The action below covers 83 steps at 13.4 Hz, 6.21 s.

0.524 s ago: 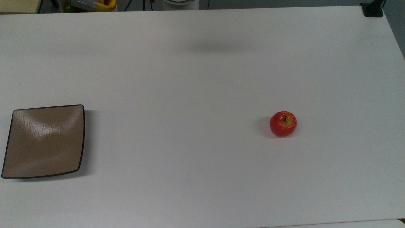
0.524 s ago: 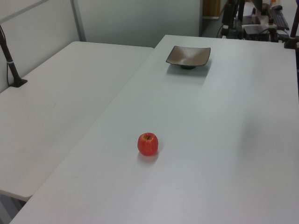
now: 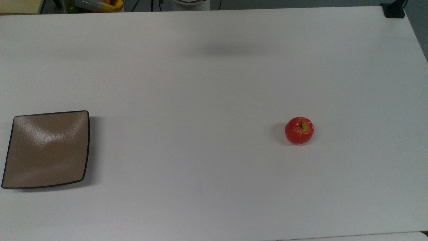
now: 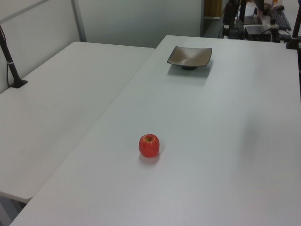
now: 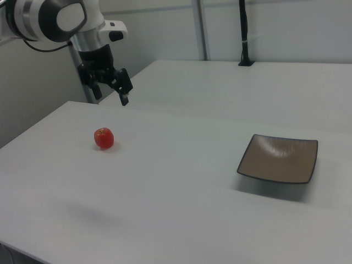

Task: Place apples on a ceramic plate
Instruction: 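Move the open gripper toward the red apple, then lower the open gripper down around the red apple, then close the gripper on the red apple, then lift the apple and carry it toward the brown plate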

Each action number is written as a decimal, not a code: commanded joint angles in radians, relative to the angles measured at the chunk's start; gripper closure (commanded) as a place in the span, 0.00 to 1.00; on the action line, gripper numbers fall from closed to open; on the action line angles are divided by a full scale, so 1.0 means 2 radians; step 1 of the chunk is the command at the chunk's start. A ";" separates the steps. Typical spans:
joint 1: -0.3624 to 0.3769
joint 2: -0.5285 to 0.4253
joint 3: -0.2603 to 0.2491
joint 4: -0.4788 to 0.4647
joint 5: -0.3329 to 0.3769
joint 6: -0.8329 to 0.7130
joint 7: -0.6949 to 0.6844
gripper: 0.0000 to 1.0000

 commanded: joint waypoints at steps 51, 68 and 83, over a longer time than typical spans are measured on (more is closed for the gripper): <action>0.226 0.413 0.001 0.174 -0.129 0.372 0.232 0.00; 0.226 0.416 0.004 0.168 -0.157 0.369 0.231 0.70; 0.161 0.152 0.005 0.069 -0.081 0.245 0.190 0.70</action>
